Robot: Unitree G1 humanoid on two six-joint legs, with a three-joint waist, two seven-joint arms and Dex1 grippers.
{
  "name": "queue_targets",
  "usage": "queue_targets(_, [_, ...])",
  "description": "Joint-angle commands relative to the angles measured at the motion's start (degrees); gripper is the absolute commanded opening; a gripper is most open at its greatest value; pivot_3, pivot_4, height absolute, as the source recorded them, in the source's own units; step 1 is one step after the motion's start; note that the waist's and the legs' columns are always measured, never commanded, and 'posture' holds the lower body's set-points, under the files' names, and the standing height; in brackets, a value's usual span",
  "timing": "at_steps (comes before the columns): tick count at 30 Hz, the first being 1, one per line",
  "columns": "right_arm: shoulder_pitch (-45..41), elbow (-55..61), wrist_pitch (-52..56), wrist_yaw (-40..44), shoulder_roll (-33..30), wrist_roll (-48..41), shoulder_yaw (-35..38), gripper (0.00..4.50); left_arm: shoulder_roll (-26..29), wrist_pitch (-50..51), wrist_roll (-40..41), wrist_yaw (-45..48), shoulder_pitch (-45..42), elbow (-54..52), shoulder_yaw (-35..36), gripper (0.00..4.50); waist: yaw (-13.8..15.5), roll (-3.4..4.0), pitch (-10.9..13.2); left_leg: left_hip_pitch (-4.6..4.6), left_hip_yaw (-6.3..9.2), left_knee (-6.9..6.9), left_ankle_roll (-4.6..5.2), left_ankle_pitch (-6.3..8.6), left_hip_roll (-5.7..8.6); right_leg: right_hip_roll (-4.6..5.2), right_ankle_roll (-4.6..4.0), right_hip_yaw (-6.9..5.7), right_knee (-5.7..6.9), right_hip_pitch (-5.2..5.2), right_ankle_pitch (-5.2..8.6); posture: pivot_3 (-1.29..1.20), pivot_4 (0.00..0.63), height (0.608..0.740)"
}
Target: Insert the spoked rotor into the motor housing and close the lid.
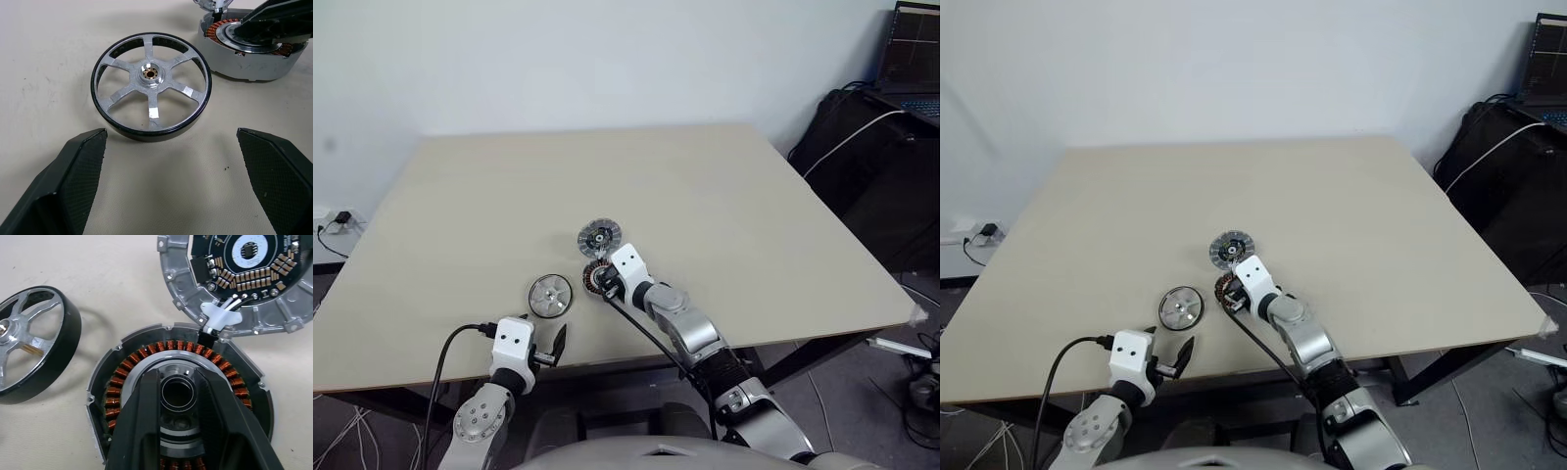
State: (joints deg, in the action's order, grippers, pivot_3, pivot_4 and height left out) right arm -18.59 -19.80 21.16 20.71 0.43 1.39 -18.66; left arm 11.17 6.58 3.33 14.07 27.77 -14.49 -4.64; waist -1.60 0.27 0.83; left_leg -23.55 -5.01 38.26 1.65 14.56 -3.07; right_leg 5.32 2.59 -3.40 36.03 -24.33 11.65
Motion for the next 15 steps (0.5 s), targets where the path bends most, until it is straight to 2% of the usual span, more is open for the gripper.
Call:
queue_targets(1, [-0.4, 1.1, -1.2, 0.0, 0.5, -0.7, 1.4, 0.68, -0.1, -1.3, 0.0, 0.1, -0.6, -1.7, 0.0, 4.5, 0.0, 0.0, 0.0, 0.0, 0.0, 0.0, 0.0, 0.0, 0.0, 0.0, 0.0, 0.0, 0.0, 0.0, 0.0, 0.0, 0.0, 0.74])
queue_targets(2, [-0.4, 1.1, -1.2, 0.3, 0.5, -0.9, 1.4, 0.68, -0.1, -1.3, 0.0, 0.2, -0.6, -1.7, -0.1, 4.5, 0.0, 0.0, 0.0, 0.0, 0.0, 0.0, 0.0, 0.0, 0.0, 0.0, 0.0, 0.0, 0.0, 0.0, 0.0, 0.0, 0.0, 0.74])
queue_targets(11, [0.0, 1.9, -1.8, 0.8, 1.0, -1.1, 1.4, 3.66, -0.3, -1.4, 0.0, 0.1, -0.6, -1.3, -0.2, 4.5, 0.0, 0.01, 0.0, 0.0, 0.0, -0.01, 0.0, 0.0, 0.0, 0.0, 0.0, 0.0, 0.0, -0.02, 0.0, 0.0, 0.0, 0.74])
queue_targets(14, [0.3, 3.5, -1.7, 1.3, 1.2, -1.9, 1.7, 3.66, -0.3, -1.5, 0.0, 0.0, -0.5, -1.3, -0.1, 4.5, 0.0, 0.02, 0.0, 0.0, 0.0, -0.02, 0.0, 0.0, 0.0, 0.0, 0.0, -0.01, 0.0, -0.02, 0.0, 0.0, 0.0, 0.74])
queue_targets(15, [0.4, 4.7, -1.5, 1.0, 1.3, -2.2, 2.1, 3.48, -0.3, -1.5, 0.0, 0.1, -0.5, -1.2, -0.1, 4.5, 0.0, 0.02, 0.0, 0.0, 0.0, -0.02, 0.0, 0.0, 0.0, 0.0, 0.0, -0.01, 0.0, -0.02, 0.0, 0.0, 0.0, 0.74])
